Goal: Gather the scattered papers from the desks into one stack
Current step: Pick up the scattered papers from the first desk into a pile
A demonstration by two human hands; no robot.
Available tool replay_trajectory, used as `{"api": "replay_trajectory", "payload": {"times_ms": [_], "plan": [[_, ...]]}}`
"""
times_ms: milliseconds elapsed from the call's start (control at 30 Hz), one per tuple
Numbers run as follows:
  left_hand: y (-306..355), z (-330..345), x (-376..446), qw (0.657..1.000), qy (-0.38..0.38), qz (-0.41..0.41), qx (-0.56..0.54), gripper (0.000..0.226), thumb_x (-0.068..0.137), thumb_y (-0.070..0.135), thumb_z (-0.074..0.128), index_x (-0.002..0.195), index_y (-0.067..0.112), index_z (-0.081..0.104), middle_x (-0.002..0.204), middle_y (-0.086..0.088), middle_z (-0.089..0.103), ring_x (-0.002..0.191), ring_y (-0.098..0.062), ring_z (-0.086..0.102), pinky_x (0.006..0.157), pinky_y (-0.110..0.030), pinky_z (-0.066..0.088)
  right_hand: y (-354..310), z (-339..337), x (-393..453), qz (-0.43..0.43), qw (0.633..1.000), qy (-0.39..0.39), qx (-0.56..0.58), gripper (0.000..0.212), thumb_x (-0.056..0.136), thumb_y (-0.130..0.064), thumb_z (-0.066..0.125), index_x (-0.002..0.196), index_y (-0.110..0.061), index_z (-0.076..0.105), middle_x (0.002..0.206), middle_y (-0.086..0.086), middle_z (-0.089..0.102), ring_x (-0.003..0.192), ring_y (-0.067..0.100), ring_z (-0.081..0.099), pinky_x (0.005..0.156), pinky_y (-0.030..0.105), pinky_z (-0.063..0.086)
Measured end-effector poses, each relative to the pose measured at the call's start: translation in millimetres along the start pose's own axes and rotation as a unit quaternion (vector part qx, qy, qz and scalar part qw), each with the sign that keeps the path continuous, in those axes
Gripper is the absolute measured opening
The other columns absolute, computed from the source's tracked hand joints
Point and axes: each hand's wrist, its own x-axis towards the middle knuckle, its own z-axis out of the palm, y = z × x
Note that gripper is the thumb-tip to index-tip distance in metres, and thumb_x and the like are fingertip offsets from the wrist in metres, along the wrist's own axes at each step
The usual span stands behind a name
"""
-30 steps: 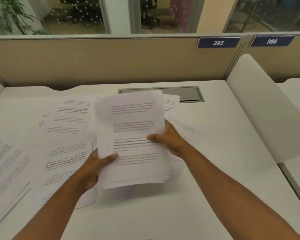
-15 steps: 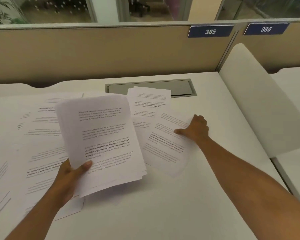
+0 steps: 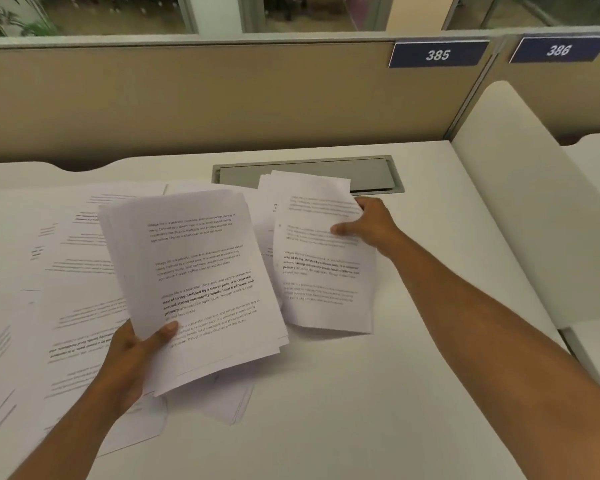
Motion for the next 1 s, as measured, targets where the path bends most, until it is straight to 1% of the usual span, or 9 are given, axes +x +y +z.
{"api": "replay_trajectory", "payload": {"times_ms": [100, 200, 300, 400, 533, 600, 800, 900, 1000], "plan": [[1, -6, 2, 1.000, 0.005, -0.003, -0.005, 0.029, 0.097, 0.015, 0.077, 0.121, 0.031, 0.073, 0.111, 0.014, 0.086, 0.095, -0.016, 0.084, 0.067, -0.026, 0.068, -20, 13, 27, -0.005, 0.998, 0.021, -0.062, 0.047, 0.074, -0.027, 0.100, 0.107, -0.011, 0.071, 0.108, 0.006, 0.075, 0.093, 0.027, 0.075, 0.067, 0.025, 0.056], [0, -11, 0, 1.000, 0.017, 0.000, -0.016, 0.031, 0.089, 0.022, 0.081, 0.118, 0.033, 0.076, 0.112, 0.012, 0.086, 0.095, -0.015, 0.084, 0.065, -0.026, 0.068, -26, 29, 51, 0.013, 0.993, 0.048, -0.103, 0.051, 0.078, -0.027, 0.097, 0.114, -0.009, 0.067, 0.118, 0.011, 0.071, 0.109, 0.034, 0.073, 0.083, 0.036, 0.058], [-5, -15, -4, 1.000, 0.017, 0.005, -0.025, 0.031, 0.086, 0.024, 0.081, 0.113, 0.040, 0.083, 0.115, 0.009, 0.087, 0.097, -0.015, 0.084, 0.066, -0.024, 0.067, -33, 42, 69, 0.038, 0.989, 0.100, -0.103, 0.083, 0.078, -0.036, 0.096, 0.141, -0.006, 0.051, 0.143, 0.016, 0.055, 0.135, 0.038, 0.057, 0.105, 0.046, 0.054], [-12, -20, -7, 0.999, 0.015, 0.007, -0.041, 0.033, 0.089, 0.021, 0.079, 0.118, 0.038, 0.083, 0.122, 0.002, 0.085, 0.105, -0.022, 0.084, 0.073, -0.028, 0.068, -36, 42, 75, 0.092, 0.981, 0.156, -0.072, 0.106, 0.079, -0.049, 0.092, 0.156, -0.005, 0.034, 0.158, 0.018, 0.040, 0.148, 0.041, 0.041, 0.109, 0.052, 0.049], [-24, -25, -7, 0.998, 0.018, 0.002, -0.058, 0.038, 0.089, 0.021, 0.080, 0.124, 0.037, 0.081, 0.128, -0.002, 0.084, 0.111, -0.025, 0.082, 0.078, -0.030, 0.068, -13, 56, 48, 0.191, 0.960, 0.112, -0.169, 0.128, 0.068, -0.059, 0.095, 0.160, -0.003, 0.025, 0.162, 0.020, 0.035, 0.152, 0.039, 0.033, 0.114, 0.053, 0.044], [-26, -22, -6, 0.998, 0.011, -0.005, -0.059, 0.038, 0.090, 0.021, 0.080, 0.124, 0.037, 0.081, 0.128, -0.002, 0.084, 0.111, -0.025, 0.082, 0.077, -0.030, 0.068, -2, 67, 35, 0.184, 0.951, 0.101, -0.225, 0.123, 0.065, -0.056, 0.098, 0.153, -0.001, 0.031, 0.156, 0.021, 0.038, 0.147, 0.039, 0.038, 0.112, 0.049, 0.045], [-22, -15, 3, 0.999, -0.005, -0.015, -0.048, 0.042, 0.088, 0.019, 0.082, 0.129, 0.023, 0.078, 0.128, -0.005, 0.083, 0.112, -0.027, 0.082, 0.081, -0.033, 0.069, -26, 69, 51, 0.206, 0.964, 0.023, -0.167, 0.104, 0.067, -0.032, 0.103, 0.148, -0.001, 0.044, 0.151, 0.016, 0.056, 0.144, 0.037, 0.051, 0.118, 0.045, 0.047], [-21, -15, 5, 0.999, -0.004, -0.011, -0.038, 0.049, 0.086, 0.019, 0.090, 0.132, 0.019, 0.075, 0.127, -0.004, 0.084, 0.112, -0.027, 0.082, 0.082, -0.033, 0.069, -33, 68, 55, 0.225, 0.956, 0.001, -0.189, 0.096, 0.070, -0.032, 0.102, 0.145, -0.007, 0.046, 0.148, 0.013, 0.058, 0.144, 0.037, 0.050, 0.116, 0.045, 0.046], [-20, -16, 3, 0.999, -0.002, -0.007, -0.043, 0.048, 0.088, 0.019, 0.084, 0.135, 0.018, 0.073, 0.129, -0.003, 0.083, 0.114, -0.026, 0.081, 0.085, -0.035, 0.068, -37, 67, 53, 0.244, 0.946, 0.004, -0.213, 0.094, 0.069, -0.043, 0.100, 0.142, -0.012, 0.049, 0.142, 0.013, 0.057, 0.137, 0.035, 0.052, 0.110, 0.045, 0.050]]}}
